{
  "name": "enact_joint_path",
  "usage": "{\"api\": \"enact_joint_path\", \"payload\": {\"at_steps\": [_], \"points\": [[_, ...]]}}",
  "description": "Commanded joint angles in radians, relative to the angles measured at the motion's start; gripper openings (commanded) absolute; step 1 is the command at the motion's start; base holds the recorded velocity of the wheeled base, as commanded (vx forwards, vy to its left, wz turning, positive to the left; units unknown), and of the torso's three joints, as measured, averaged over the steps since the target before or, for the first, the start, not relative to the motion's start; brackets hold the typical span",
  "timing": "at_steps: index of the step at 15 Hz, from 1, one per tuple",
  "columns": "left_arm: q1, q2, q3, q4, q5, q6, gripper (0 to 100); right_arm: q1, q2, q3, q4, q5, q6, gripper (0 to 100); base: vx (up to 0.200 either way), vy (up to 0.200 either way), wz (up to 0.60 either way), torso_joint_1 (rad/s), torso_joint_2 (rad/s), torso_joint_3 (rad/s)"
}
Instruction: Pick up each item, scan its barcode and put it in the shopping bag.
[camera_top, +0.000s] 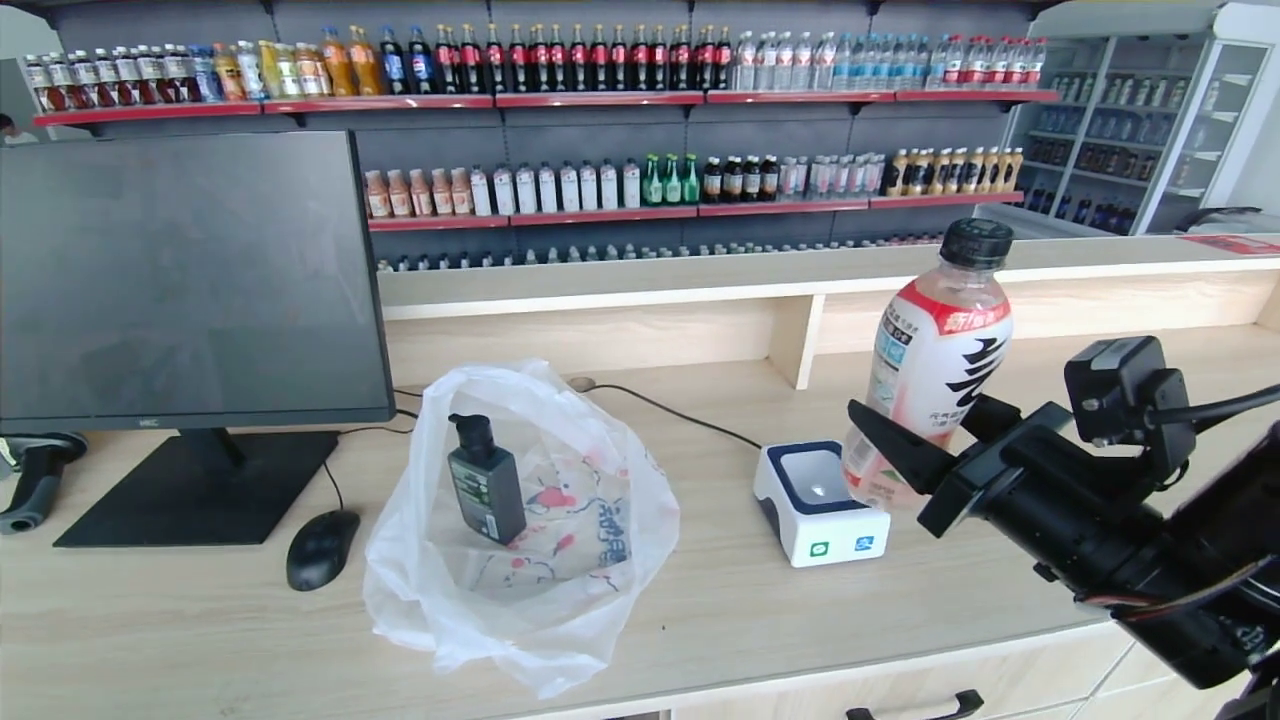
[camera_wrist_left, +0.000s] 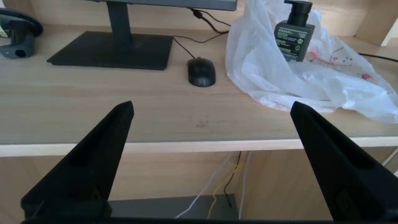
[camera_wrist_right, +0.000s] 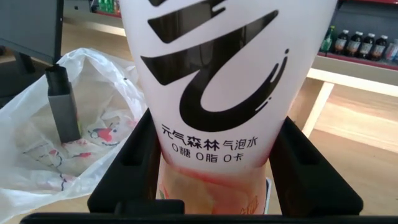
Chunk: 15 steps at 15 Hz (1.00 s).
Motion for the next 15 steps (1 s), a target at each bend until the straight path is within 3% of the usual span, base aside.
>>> {"api": "enact_joint_path", "payload": {"at_steps": [1,8,12,15], "points": [[0.000,0.000,0.000,0.000,-0.001,0.001,100,-0.001,0.003,0.002,-0.002,-0.002,0.000,0,0.000,0.000,0.00,0.000,0.00,0.000],[0.000,0.000,0.000,0.000,-0.001,0.001,100,-0.001,0.006,0.006,-0.002,-0.002,0.000,0,0.000,0.000,0.00,0.000,0.00,0.000],[0.000,0.000,0.000,0.000,0.001,0.001,100,-0.001,0.008,0.008,-0.002,-0.002,0.000,0,-0.200,0.000,0.00,-0.001,0.00,-0.001],[0.000,0.000,0.000,0.000,-0.001,0.001,100,-0.001,0.008,0.009,-0.002,-0.002,0.000,0,0.000,0.000,0.00,0.000,0.00,0.000]]}}
